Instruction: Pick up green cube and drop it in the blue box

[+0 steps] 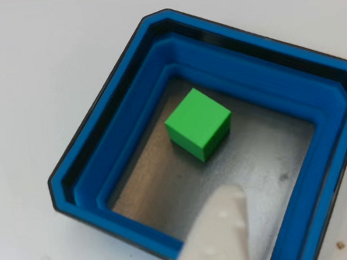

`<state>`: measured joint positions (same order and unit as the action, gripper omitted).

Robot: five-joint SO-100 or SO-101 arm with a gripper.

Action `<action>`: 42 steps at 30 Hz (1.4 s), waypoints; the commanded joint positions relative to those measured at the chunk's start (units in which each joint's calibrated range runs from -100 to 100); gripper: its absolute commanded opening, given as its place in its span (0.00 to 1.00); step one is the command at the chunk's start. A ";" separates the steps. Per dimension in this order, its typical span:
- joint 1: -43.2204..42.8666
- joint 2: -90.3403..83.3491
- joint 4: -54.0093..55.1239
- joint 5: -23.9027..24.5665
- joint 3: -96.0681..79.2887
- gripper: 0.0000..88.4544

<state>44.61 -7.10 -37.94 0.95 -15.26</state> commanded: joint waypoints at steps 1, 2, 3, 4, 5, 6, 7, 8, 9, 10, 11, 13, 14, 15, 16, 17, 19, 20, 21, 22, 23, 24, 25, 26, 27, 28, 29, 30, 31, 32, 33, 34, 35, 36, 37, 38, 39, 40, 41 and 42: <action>-0.26 -11.38 0.64 0.15 -6.65 0.14; -0.26 -13.22 0.64 0.15 -8.44 0.14; -0.26 -14.97 0.64 0.15 -10.24 0.14; -0.26 -16.56 0.64 0.15 -11.94 0.14; -0.26 -18.23 0.64 0.15 -13.92 0.14; -0.34 -19.91 0.64 0.15 -15.71 0.13; -0.34 -21.58 0.72 0.15 -17.69 0.12; -0.49 -23.17 0.72 0.15 -19.30 0.10; -0.72 -24.67 0.72 0.15 -21.01 0.09; -0.80 -26.26 0.72 0.15 -22.71 0.07; -0.80 -27.85 0.72 0.15 -24.33 0.06; -0.80 -31.03 0.72 0.15 -27.29 0.03; -0.80 -32.61 0.72 0.15 -28.73 0.02; -0.80 -34.29 0.72 0.15 -29.99 0.02; -0.80 -35.88 0.72 0.15 -31.42 0.02; -0.80 -37.55 0.72 0.15 -32.86 0.02; -0.80 -41.23 0.72 -0.05 -35.55 0.02; -0.80 -43.07 0.72 -0.05 -36.81 0.02; -0.80 -44.82 0.72 -0.10 -38.15 0.02; -0.80 -46.58 0.72 -0.05 -39.50 0.02; -0.80 -48.17 0.72 -0.05 -40.76 0.02; -0.80 -49.84 0.72 -0.10 -42.28 0.02; -0.80 -51.34 0.72 -0.10 -43.63 0.02; -0.80 -52.93 0.72 -0.10 -45.16 0.02; -0.80 -54.52 0.72 -0.15 -46.50 0.02; -0.80 -56.11 0.72 -0.15 -47.94 0.02; -0.80 -57.53 0.72 -0.20 -49.37 0.02; -0.80 -58.87 0.72 -0.20 -50.81 0.02; -0.87 -60.12 0.72 -0.20 -52.16 0.02; -0.87 -61.38 0.72 -0.20 -53.50 0.02; -0.87 -62.71 0.72 -0.20 -54.76 0.02; -0.95 -63.89 0.72 -0.15 -55.93 0.02; -0.95 -65.06 0.80 -0.10 -57.27 0.02; -1.26 -66.23 0.80 -0.15 -58.44 0.02; -1.79 -67.48 0.88 -0.10 -59.70 0.02; -2.32 -68.74 0.96 -0.05 -60.86 0.02; -2.78 -70.07 0.96 -0.05 -62.12 0.02; -3.09 -71.41 1.13 0.00 -63.47 0.02; -3.24 -72.83 1.21 0.00 -64.64 0.02; -3.39 -74.17 1.29 -0.05 -65.71 0.02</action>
<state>42.34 -76.02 -37.94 0.95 -78.70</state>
